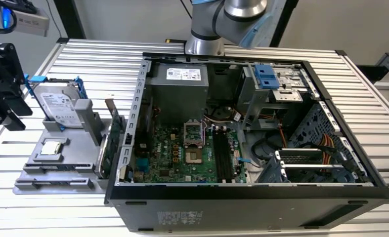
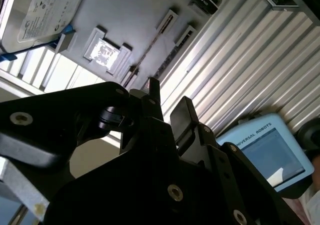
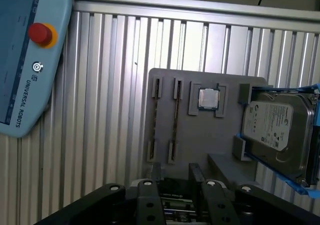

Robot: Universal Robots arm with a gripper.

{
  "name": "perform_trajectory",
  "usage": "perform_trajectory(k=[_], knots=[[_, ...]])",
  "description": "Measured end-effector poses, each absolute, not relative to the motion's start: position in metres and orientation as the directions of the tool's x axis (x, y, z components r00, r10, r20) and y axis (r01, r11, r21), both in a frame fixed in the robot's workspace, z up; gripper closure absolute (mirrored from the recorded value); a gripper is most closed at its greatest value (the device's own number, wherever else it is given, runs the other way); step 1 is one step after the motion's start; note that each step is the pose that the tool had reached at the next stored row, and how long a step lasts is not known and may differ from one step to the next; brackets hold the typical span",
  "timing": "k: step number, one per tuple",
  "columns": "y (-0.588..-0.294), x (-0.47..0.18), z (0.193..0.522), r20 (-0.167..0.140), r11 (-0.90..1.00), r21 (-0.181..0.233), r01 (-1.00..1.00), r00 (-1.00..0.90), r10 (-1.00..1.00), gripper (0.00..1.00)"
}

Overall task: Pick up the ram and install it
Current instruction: 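Pick up the ram and move it above insertion slot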

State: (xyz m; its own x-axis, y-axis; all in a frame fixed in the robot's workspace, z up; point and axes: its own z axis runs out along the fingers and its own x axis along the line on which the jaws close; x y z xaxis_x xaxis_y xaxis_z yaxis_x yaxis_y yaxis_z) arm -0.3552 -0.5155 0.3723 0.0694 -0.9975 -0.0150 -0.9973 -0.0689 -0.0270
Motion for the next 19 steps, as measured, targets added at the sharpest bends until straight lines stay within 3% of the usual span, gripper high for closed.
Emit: perform_trajectory(k=[19], knots=[[-0.5155, -0.3552, 0.3645, -0.015, -0.069, -0.027, -0.997, 0.069, -0.997, 0.00]])
